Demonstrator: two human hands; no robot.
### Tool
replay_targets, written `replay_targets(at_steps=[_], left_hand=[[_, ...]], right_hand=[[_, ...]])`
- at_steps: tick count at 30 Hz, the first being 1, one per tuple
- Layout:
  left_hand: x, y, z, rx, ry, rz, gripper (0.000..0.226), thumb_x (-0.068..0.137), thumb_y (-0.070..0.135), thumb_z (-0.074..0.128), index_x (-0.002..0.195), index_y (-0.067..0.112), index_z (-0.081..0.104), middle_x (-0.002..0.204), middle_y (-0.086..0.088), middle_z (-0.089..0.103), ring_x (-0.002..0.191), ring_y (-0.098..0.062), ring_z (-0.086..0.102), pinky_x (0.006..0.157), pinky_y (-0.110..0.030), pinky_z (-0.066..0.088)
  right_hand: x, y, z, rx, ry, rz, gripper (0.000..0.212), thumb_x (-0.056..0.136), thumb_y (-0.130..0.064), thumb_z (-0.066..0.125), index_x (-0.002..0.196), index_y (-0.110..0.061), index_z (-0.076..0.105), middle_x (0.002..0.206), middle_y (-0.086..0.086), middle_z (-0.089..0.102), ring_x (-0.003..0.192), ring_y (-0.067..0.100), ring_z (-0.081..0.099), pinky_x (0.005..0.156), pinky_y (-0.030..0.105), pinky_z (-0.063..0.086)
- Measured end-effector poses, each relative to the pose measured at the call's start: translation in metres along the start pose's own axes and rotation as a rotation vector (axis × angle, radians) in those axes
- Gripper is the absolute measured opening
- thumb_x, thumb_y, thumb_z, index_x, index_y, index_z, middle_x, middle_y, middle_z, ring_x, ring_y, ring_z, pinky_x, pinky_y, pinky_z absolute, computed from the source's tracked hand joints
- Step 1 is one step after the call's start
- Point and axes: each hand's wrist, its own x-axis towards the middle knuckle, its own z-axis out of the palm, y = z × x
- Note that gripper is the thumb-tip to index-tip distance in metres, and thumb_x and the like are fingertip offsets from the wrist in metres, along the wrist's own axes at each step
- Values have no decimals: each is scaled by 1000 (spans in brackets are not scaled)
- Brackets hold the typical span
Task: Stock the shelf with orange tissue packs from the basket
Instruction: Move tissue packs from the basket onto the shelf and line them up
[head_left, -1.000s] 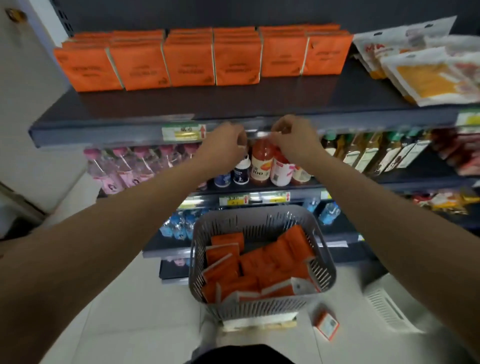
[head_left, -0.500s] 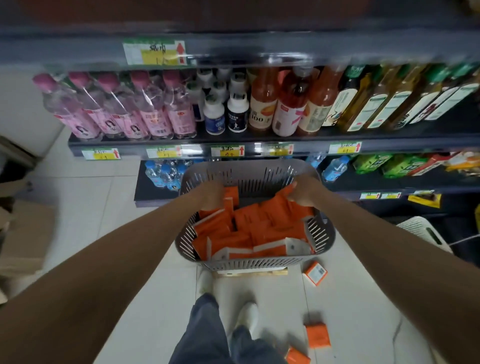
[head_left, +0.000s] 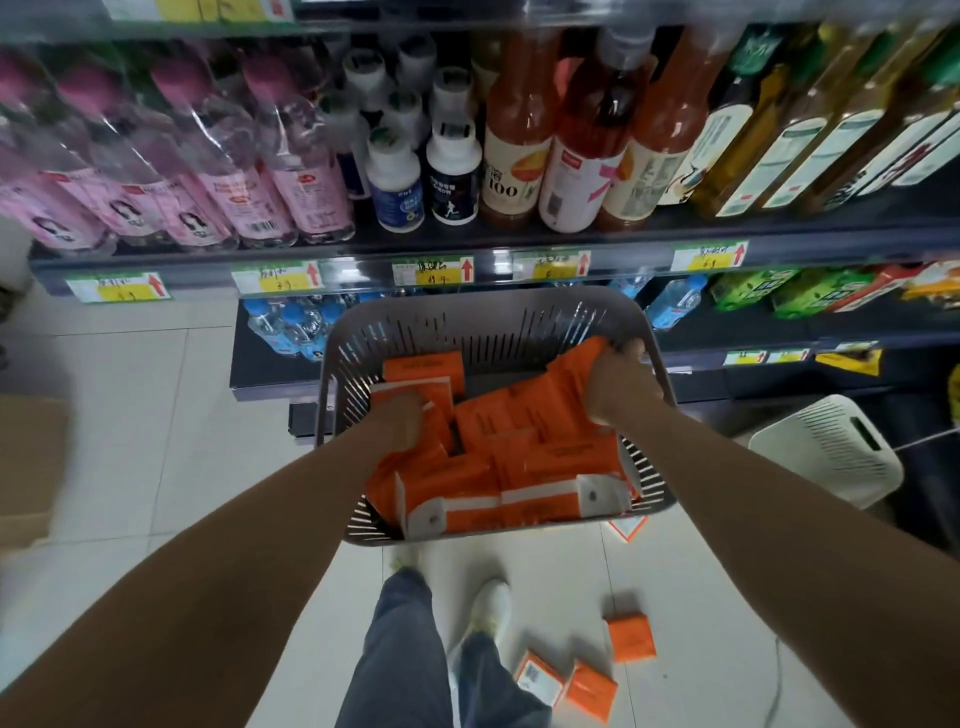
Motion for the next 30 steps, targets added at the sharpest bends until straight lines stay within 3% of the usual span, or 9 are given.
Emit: replay_targets(at_steps=[3, 8, 13, 17, 19, 22, 24, 27, 30], left_hand=[[2, -4, 5, 4, 10, -22, 23, 93, 23, 53, 112, 12, 59, 117, -11, 61, 108, -24, 57, 99, -38, 46], [-6, 4, -6, 4, 9, -78, 22, 93, 15, 50, 107, 7, 65, 114, -14, 65, 106, -26, 61, 95, -35, 48], [-19, 12, -40, -56, 35, -5, 32, 90, 35, 55, 110, 11, 63, 107, -5, 64, 104, -21, 60, 94, -31, 47], [-42, 31, -78, -65, 53, -26, 30, 93, 27, 51, 113, 5, 60, 115, -12, 62, 101, -21, 57, 80, -22, 39], [-53, 45, -95, -112, 58, -31, 32, 92, 19, 51, 117, 2, 58, 118, -15, 59, 99, -23, 56, 73, -21, 44], [-73, 63, -119, -336, 3, -50, 44, 90, 11, 53, 133, 7, 46, 119, -15, 57, 105, -28, 59, 86, -38, 53], [-89, 76, -135, -416, -1, -42, 49, 91, 12, 53, 138, 8, 41, 121, -14, 56, 107, -29, 58, 92, -41, 52], [-114, 95, -163, -381, 136, 9, 37, 89, 15, 56, 124, 3, 52, 106, -12, 57, 92, -23, 55, 85, -36, 49], [-140, 114, -192, -299, 234, 54, 37, 90, 21, 56, 122, 1, 54, 117, -14, 61, 102, -27, 59, 92, -37, 49]], right_hand=[[2, 0, 10, 34, -22, 43, 59, 85, -11, 60, 136, 3, 32, 135, 22, 36, 120, 38, 48, 95, 45, 47], [12, -2, 15, 140, -74, 84, 39, 82, -10, 60, 118, 4, 54, 119, 22, 57, 110, 38, 56, 90, 42, 52], [11, -6, 13, 169, -114, 121, 39, 82, -8, 61, 119, 2, 54, 119, 23, 58, 111, 38, 57, 93, 47, 52], [-3, -11, -12, 120, -93, 120, 45, 81, -12, 60, 124, 0, 54, 128, 22, 52, 123, 37, 48, 101, 48, 44], [-13, -12, -36, 136, -90, 49, 47, 78, -12, 56, 124, 0, 54, 126, 22, 54, 118, 38, 51, 96, 47, 48], [-42, -9, -85, 205, -69, -110, 50, 87, -9, 49, 136, -2, 44, 104, 15, 59, 109, 30, 57, 88, 34, 50], [-64, -7, -116, 254, -70, -145, 40, 94, -10, 43, 132, 2, 45, 88, 13, 55, 109, 29, 58, 91, 33, 50], [-93, -3, -157, 350, -40, -180, 31, 93, -13, 45, 119, 1, 53, 113, 16, 61, 107, 32, 63, 93, 39, 53], [-120, 3, -194, 446, 57, -200, 26, 90, -13, 46, 112, -2, 53, 108, 14, 60, 94, 30, 64, 85, 43, 57]])
